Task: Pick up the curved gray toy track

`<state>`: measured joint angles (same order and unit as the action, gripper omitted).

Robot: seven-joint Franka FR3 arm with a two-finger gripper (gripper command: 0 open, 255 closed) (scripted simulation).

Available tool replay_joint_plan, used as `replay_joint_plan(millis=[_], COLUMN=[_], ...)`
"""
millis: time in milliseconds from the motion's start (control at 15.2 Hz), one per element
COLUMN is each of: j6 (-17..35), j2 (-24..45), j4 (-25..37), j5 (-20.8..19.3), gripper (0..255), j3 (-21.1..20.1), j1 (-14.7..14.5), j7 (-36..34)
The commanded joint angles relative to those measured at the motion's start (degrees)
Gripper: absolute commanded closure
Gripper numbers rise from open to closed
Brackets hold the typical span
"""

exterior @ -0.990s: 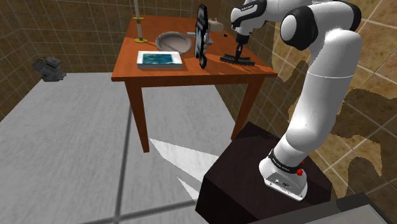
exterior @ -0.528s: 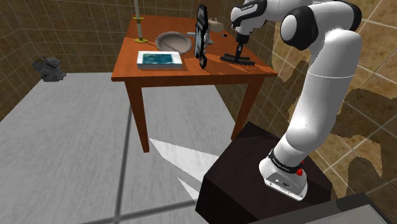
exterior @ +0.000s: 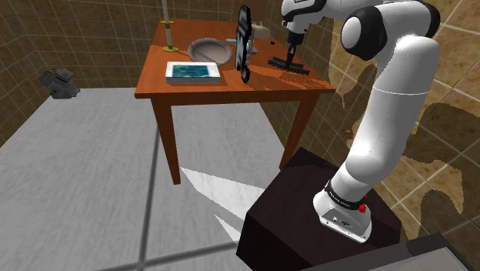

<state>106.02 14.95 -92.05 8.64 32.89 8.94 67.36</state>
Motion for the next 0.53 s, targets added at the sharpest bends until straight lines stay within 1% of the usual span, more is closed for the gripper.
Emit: replay_joint_plan(millis=[0,330,462], j6=[-1.68,-5.55,-5.67], j2=[-0.01,0.05,0.06], j4=[1.67,5.62,5.74], j5=[-0.05,-0.10,-0.10], gripper=[255,255,255], j3=[0.05,0.19,0.19], j1=[0.11,0.43,0.44], j7=[-0.09,-0.22,-0.23])
